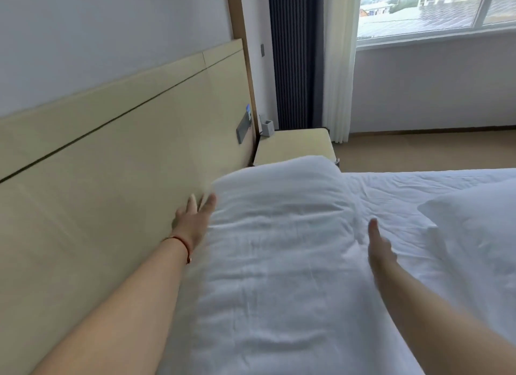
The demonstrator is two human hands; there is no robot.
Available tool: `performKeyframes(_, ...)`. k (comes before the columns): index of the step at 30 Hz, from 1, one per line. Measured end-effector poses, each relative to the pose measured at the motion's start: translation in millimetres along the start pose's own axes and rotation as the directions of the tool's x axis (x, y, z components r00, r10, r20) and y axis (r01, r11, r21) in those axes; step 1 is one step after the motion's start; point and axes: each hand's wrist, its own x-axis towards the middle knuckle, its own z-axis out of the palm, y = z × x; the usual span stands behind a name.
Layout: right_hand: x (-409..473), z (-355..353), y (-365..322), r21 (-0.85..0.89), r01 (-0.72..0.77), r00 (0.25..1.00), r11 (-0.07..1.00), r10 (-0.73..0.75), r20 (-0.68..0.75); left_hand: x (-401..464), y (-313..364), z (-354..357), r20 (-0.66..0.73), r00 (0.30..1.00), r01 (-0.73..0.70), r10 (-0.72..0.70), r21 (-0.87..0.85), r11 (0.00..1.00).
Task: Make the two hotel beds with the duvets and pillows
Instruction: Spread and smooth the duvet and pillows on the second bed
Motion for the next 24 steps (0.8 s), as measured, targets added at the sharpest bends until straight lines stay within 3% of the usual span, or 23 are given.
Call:
performKeyframes(1,-10.4,10.5,6.0,-0.145,0.047,0.999,0.988,-0.043,0.034,-6.5,-2.5,15.7,-0.025,0.996,-0.077,0.083,0.171,0.982)
performKeyframes(3,-27.8,34.9,20.5,-0.406,0.172,0.983,0.897,-0.127,0.136,-24.7,-15.0,55.9,0.082,0.985,-0.17,0.15,0.428,0.888)
performKeyframes(4,-39.3,45.5,23.1,-0.536,0.24,0.968,0.809,-0.155,0.199,-21.5,-30.3,75.0,0.125,0.984,-0.175,0.129,0.494,0.852)
performKeyframes(7,-34.5,67.4,46.5,-0.709,0.377,0.924,0.595,-0.29,0.248,-17.0,-62.7,112.7,0.15,0.986,-0.15,0.072,0.608,0.78)
performKeyframes(10,-30.5,80.1,62.5,-0.78,0.429,0.888,0.455,-0.37,0.272,-13.1,-71.8,128.6,0.117,0.987,-0.162,0.114,0.636,0.754)
performKeyframes(17,11.7,85.8,67.3,-0.782,0.436,0.899,0.445,-0.189,0.394,3.9,-83.6,152.3,0.119,0.983,-0.184,0.141,0.672,0.717)
performKeyframes(20,8.0,75.0,67.7,-0.78,0.44,0.896,0.445,-0.165,0.411,-12.5,-86.2,147.4,0.067,0.976,-0.204,0.209,0.625,0.754)
performKeyframes(22,-9.3,70.8,66.0,-0.79,0.457,0.889,0.408,-0.235,0.393,-33.4,-96.8,139.1,-0.025,0.97,-0.182,0.24,0.58,0.794)
performKeyframes(24,-41.6,77.9,71.1,-0.762,0.566,0.809,0.315,-0.392,0.438,-58.6,-116.9,132.7,-0.127,0.967,-0.115,0.221,0.558,0.822)
